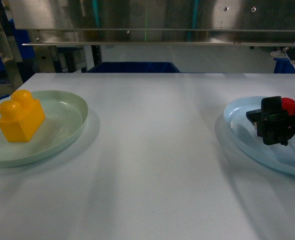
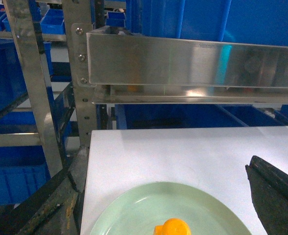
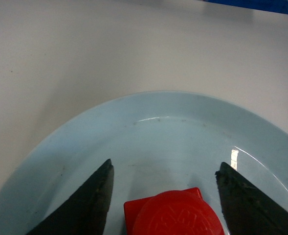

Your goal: Sort and place red and yellow blocks in left bins

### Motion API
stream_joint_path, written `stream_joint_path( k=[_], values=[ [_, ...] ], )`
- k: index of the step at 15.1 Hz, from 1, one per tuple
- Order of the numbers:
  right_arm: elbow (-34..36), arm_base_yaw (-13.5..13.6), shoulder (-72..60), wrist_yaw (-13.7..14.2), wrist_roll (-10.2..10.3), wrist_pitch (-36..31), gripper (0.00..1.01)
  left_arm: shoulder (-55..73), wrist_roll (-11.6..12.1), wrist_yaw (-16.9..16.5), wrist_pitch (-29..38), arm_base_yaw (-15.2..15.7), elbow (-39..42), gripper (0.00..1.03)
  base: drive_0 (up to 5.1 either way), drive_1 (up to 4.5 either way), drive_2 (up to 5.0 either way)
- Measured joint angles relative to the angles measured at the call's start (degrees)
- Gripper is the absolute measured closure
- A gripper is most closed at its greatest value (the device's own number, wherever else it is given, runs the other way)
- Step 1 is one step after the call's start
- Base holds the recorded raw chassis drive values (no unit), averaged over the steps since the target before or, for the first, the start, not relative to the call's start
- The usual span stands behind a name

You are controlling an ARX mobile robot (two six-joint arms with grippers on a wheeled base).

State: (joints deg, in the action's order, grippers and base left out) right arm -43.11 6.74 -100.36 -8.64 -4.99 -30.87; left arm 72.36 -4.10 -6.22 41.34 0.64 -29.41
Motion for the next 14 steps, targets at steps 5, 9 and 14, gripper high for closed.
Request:
stream_joint_path(
  k=[5, 9, 14],
  values=[
    [0.5, -0.1, 0.0, -0.3, 0.2, -1.8, 0.71, 0.0, 0.0, 0.0, 0.0, 0.0, 0.0, 0.05, 0.0, 0.00, 0.0],
    [2.8, -1.7, 11.2, -1.9, 4.1, 3.8, 0.72, 0.0, 0.0, 0.0, 0.0, 0.0, 0.0, 0.05, 0.0, 0.00, 0.0],
    [10.6, -3.3, 44.9, 0.5, 5.2, 20.4, 0.72, 0.0, 0.0, 0.0, 0.0, 0.0, 0.0, 0.05, 0.0, 0.00, 0.0]
  ],
)
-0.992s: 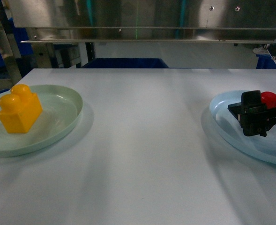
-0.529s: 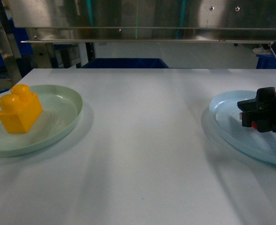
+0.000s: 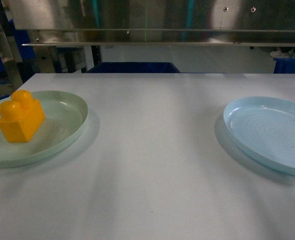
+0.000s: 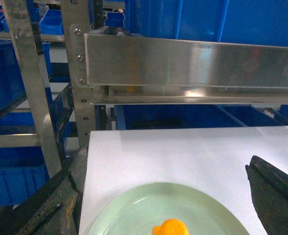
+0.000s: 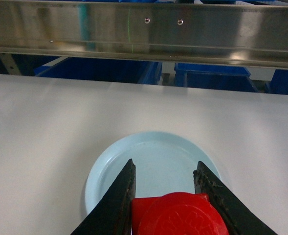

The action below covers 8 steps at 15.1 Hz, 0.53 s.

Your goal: Sort and place red and yellow blocks in left bins

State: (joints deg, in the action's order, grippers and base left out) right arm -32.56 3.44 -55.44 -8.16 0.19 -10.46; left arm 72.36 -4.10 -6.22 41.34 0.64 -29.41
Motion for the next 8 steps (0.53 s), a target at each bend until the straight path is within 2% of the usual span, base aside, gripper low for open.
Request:
stream_joint_path(
  k=[2, 4, 8],
  values=[
    [3.7, 1.6, 11.4, 1.5, -0.7, 5.4, 0.72, 0.0, 0.0, 0.0, 0.0, 0.0, 0.0, 0.05, 0.0, 0.00, 0.0],
    [4.4, 1.3, 18.0, 2.2, -1.3, 7.6, 0.72, 0.0, 0.0, 0.0, 0.0, 0.0, 0.0, 0.05, 0.0, 0.00, 0.0],
    [7.1, -2.5, 13.3, 1.0, -3.3, 4.7, 0.72, 0.0, 0.0, 0.0, 0.0, 0.0, 0.0, 0.05, 0.0, 0.00, 0.0]
  ],
)
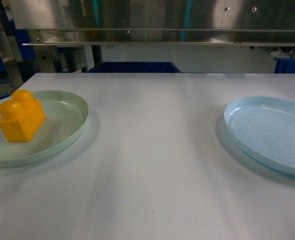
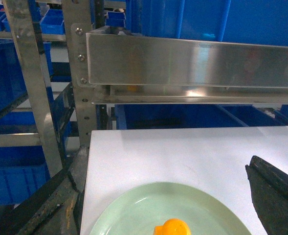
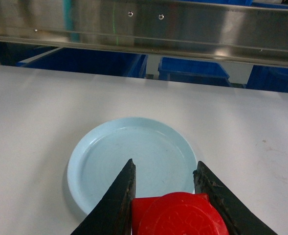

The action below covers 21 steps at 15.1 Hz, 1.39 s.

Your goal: Sort and place red and yellow blocks in left bins

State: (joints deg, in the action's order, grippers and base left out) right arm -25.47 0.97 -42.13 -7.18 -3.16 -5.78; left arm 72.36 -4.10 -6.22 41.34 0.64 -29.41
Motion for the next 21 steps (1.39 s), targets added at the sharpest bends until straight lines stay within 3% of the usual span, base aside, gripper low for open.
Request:
stream_joint_path(
  k=[8, 9, 10, 12, 15, 16, 21],
  values=[
    [-0.1, 1.0, -1.7, 0.0, -0.3, 0.3, 0.72, 0.0, 0.0, 0.0, 0.0, 0.0, 0.0, 0.05, 0.0, 0.00, 0.0],
    [0.0, 1.0, -1.8, 0.1, -0.3, 0.3, 0.72, 0.0, 0.7, 1.7, -0.6, -0.3, -0.2, 0.05, 0.0, 0.00, 0.0],
    [0.0, 1.0, -1.6, 0.1, -0.3, 0.1, 0.72, 0.2, 1.6, 6.0, -7.1, -2.2, -3.1, 0.05, 0.0, 0.00, 0.0],
    [0.0, 1.0, -1.6, 0.1, -0.3, 0.2, 0.72, 3.0, 1.6, 8.9, -7.8, -5.5, -7.9, 0.05, 0.0, 0.00, 0.0],
    [0.0, 1.0, -1.6, 0.1, -0.3, 0.2, 0.72, 9.9, 1.7, 10.9, -13.4, -10.2, -9.9, 0.05, 0.0, 0.00, 0.0],
    [0.0, 1.0, -1.6, 0.1, -0.3, 0.2, 0.72, 12.5, 2.1, 12.4, -12.0, -11.0, -9.8, 0.05, 0.0, 0.00, 0.0],
    [0.0, 1.0, -1.6, 0.1, -0.3, 0.2, 0.72, 17.1, 3.2, 14.2, -11.5, -11.2, -9.7, 0.05, 0.0, 0.00, 0.0]
  ],
)
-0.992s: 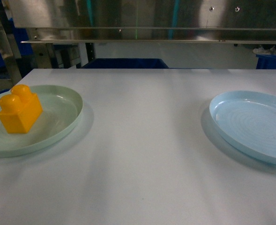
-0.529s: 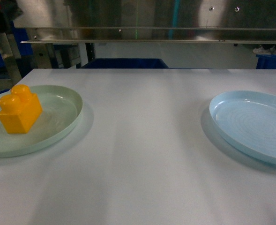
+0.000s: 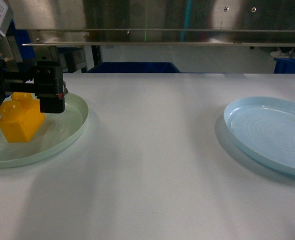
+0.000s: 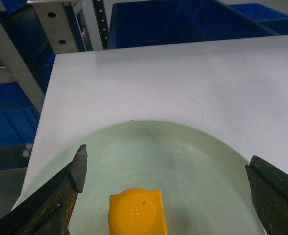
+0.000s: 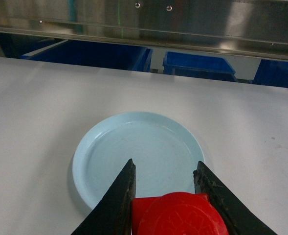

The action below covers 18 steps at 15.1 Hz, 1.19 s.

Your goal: Sort and place red and yellow blocks in left bins

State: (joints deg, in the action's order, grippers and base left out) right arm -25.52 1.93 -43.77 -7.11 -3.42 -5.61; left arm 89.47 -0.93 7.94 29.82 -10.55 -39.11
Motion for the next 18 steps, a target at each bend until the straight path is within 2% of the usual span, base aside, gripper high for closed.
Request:
stream_joint_path(
  k=[2, 8, 11, 12, 18],
  values=[
    [0.0, 0.0, 0.0, 0.0, 0.0, 0.0, 0.72, 1.0, -0.1, -0.5, -0.6, 0.7, -0.6, 0.05, 0.0, 0.00, 0.0],
    [0.0, 0.0, 0.0, 0.0, 0.0, 0.0, 0.72, 8.4, 1.5, -0.3, 7.3, 3.0, -2.2, 0.05, 0.0, 0.00, 0.0],
    [0.0, 0.0, 0.0, 0.0, 0.0, 0.0, 0.72, 8.8, 1.6, -1.0, 5.4, 3.3, -3.5, 0.05, 0.0, 0.00, 0.0],
    [0.0, 0.0, 0.0, 0.0, 0.0, 0.0, 0.72, 8.7, 1.6, -1.1, 4.2, 3.3, -3.7, 0.10, 0.0, 0.00, 0.0],
    [0.0, 0.0, 0.0, 0.0, 0.0, 0.0, 0.72, 7.7, 1.4, -1.5, -0.8, 2.8, -2.9, 0.71, 0.0, 0.00, 0.0]
  ],
)
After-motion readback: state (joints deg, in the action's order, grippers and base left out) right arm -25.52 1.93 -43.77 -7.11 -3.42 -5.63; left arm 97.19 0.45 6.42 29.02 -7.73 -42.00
